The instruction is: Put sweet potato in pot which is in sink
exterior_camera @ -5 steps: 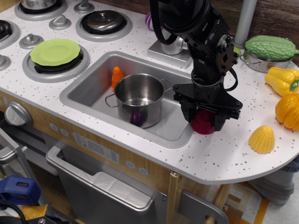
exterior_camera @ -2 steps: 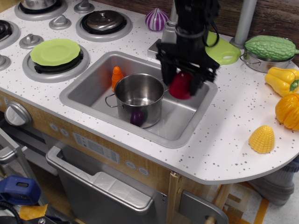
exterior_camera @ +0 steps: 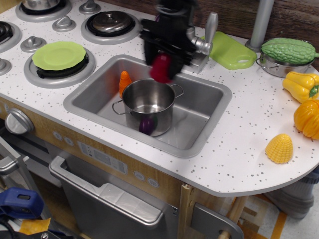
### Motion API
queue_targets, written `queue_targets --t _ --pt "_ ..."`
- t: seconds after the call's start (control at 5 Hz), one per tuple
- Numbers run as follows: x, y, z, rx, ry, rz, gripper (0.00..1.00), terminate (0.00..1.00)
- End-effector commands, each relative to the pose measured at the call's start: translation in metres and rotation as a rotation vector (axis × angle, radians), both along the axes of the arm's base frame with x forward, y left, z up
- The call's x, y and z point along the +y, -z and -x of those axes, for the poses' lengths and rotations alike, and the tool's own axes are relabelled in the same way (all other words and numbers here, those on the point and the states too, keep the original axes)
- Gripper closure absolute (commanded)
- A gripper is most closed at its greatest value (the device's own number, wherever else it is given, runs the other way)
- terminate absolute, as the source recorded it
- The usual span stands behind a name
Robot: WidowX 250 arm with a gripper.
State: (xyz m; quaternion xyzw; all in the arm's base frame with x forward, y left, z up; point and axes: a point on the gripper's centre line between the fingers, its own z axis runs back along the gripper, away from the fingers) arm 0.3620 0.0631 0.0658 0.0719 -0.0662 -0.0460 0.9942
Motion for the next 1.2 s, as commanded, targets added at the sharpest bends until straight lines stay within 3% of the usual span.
queue_targets --t 0.0,0.2,0.8,1.0 --pt "0.04 0.014 -0.002 -0.076 -0.007 -0.017 1.0 0.0" --pt "0.044 0.033 0.0 -0.078 -0.014 0.021 0.0 0.0" --pt "0.042 0.043 0.0 -0.094 -0.002 0.033 0.0 0.0" --pt "0.042 0.043 0.0 -0.094 -0.002 0.033 0.0 1.0"
